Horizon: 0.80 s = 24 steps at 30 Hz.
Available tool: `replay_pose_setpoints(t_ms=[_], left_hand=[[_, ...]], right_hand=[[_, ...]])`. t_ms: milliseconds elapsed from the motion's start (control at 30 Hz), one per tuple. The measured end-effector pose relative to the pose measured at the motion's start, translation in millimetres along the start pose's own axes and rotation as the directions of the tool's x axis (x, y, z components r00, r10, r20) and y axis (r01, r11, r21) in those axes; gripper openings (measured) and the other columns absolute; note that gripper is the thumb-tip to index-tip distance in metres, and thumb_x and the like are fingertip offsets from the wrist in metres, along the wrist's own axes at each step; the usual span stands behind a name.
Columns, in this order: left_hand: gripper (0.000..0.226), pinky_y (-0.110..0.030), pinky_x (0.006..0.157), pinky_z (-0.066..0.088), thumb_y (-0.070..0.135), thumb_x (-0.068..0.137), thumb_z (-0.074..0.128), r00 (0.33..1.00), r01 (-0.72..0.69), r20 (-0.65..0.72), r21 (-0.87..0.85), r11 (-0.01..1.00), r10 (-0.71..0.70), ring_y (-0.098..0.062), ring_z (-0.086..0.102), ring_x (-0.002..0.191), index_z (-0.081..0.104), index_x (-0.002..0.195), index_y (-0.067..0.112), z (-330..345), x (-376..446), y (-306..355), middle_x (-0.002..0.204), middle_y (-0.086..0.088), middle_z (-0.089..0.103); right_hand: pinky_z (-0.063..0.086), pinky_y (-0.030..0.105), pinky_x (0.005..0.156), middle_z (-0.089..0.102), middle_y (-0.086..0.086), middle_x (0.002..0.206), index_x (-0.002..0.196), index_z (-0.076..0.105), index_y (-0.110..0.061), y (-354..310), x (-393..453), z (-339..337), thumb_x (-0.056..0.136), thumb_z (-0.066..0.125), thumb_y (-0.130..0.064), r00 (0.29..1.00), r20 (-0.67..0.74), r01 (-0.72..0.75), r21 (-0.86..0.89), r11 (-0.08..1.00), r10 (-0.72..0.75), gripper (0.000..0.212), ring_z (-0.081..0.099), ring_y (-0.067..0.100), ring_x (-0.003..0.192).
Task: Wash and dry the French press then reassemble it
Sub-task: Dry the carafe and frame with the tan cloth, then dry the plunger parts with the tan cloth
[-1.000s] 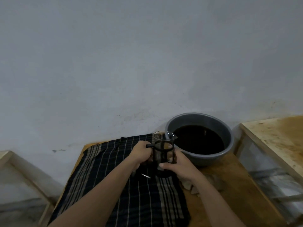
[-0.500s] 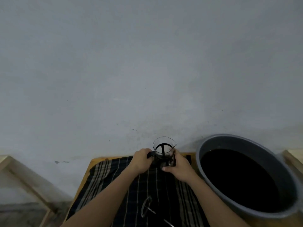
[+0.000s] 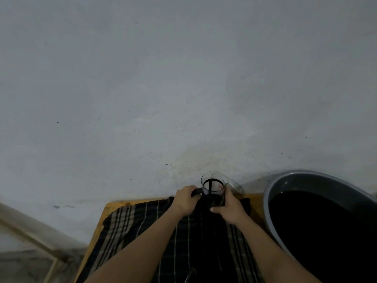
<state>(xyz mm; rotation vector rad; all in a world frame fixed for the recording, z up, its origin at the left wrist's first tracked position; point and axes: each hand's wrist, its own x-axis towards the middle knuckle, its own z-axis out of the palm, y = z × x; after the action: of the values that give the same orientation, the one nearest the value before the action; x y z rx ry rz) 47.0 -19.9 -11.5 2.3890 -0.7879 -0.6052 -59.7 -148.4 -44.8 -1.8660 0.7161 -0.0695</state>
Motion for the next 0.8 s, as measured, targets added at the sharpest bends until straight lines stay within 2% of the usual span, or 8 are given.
replay_pose_setpoints(t_ms=[200, 333, 400, 500, 600, 700, 800], left_hand=[[0.024, -0.023, 0.069, 0.037, 0.016, 0.098, 0.051, 1.000, 0.025, -0.002, -0.048, 0.999, -0.025, -0.031, 0.062, 0.102, 0.060, 0.118, 0.006, 7.1, 0.0, -0.5, 0.112, -0.017, 0.067], [0.043, -0.027, 0.085, 0.044, 0.024, 0.096, 0.056, 0.994, 0.112, 0.018, -0.133, 0.985, -0.110, -0.030, 0.059, 0.114, 0.047, 0.135, 0.007, 4.9, -13.1, 0.1, 0.124, -0.013, 0.062], [0.049, -0.029, 0.092, 0.046, 0.030, 0.094, 0.059, 0.986, 0.164, 0.022, -0.145, 0.976, -0.162, -0.029, 0.058, 0.116, 0.048, 0.135, 0.005, 2.0, -28.9, -4.8, 0.118, -0.010, 0.062], [0.039, -0.026, 0.081, 0.047, 0.036, 0.092, 0.061, 0.973, 0.226, 0.081, -0.129, 0.965, -0.217, -0.024, 0.061, 0.107, 0.064, 0.119, 0.008, -1.3, -65.9, -19.8, 0.116, -0.008, 0.066], [0.028, -0.028, 0.066, 0.050, 0.040, 0.092, 0.060, 0.944, 0.318, 0.160, -0.208, 0.925, -0.288, -0.020, 0.062, 0.093, 0.069, 0.102, 0.015, 0.4, -112.0, -35.7, 0.104, -0.007, 0.066], [0.032, -0.032, 0.071, 0.054, 0.046, 0.092, 0.057, 0.918, 0.385, 0.218, -0.293, 0.875, -0.331, -0.020, 0.061, 0.103, 0.065, 0.110, 0.021, 9.6, -150.6, -41.4, 0.113, -0.002, 0.063], [0.038, -0.030, 0.072, 0.053, 0.051, 0.091, 0.055, 0.917, 0.393, 0.233, -0.397, 0.829, -0.323, -0.014, 0.062, 0.098, 0.065, 0.113, 0.021, 26.4, -178.6, -36.3, 0.107, 0.003, 0.065]], right_hand=[[0.038, 0.024, 0.095, 0.057, 0.001, 0.122, 0.138, 0.036, -0.017, 6.4, 3.6, 2.1, 0.077, 0.077, -0.005, 0.998, 0.010, -0.062, -0.029, 0.998, 0.062, 0.074, 0.052, 0.021, 0.122], [0.043, 0.029, 0.095, 0.056, 0.010, 0.132, 0.135, 0.035, -0.009, 6.6, -12.2, 6.4, 0.081, 0.073, -0.005, 0.990, -0.047, -0.139, -0.067, 0.988, 0.136, 0.066, 0.054, 0.026, 0.122], [0.045, 0.028, 0.093, 0.057, 0.008, 0.129, 0.131, 0.041, -0.009, 8.4, -34.1, 8.3, 0.084, 0.069, -0.005, 0.988, -0.058, -0.142, -0.032, 0.989, 0.140, 0.055, 0.056, 0.021, 0.114], [0.044, 0.025, 0.087, 0.059, 0.004, 0.118, 0.123, 0.055, -0.012, 14.3, -81.7, 9.4, 0.090, 0.065, -0.017, 0.990, -0.033, -0.138, -0.103, 0.985, 0.136, 0.034, 0.056, 0.015, 0.103], [0.043, 0.019, 0.081, 0.064, -0.001, 0.105, 0.110, 0.063, -0.017, 26.2, -131.0, 8.4, 0.091, 0.063, -0.025, 0.993, 0.060, -0.089, -0.224, 0.970, 0.105, 0.021, 0.057, 0.011, 0.096], [0.041, 0.010, 0.072, 0.063, -0.007, 0.099, 0.109, 0.065, -0.019, 40.5, -166.9, 10.0, 0.090, 0.064, -0.031, 0.997, 0.069, -0.018, -0.272, 0.962, 0.038, 0.022, 0.058, 0.005, 0.090], [0.044, 0.010, 0.072, 0.064, -0.006, 0.102, 0.111, 0.065, -0.020, 52.3, -192.9, 11.3, 0.088, 0.066, -0.037, 0.993, 0.106, -0.018, -0.293, 0.956, 0.052, 0.028, 0.060, 0.006, 0.092]])
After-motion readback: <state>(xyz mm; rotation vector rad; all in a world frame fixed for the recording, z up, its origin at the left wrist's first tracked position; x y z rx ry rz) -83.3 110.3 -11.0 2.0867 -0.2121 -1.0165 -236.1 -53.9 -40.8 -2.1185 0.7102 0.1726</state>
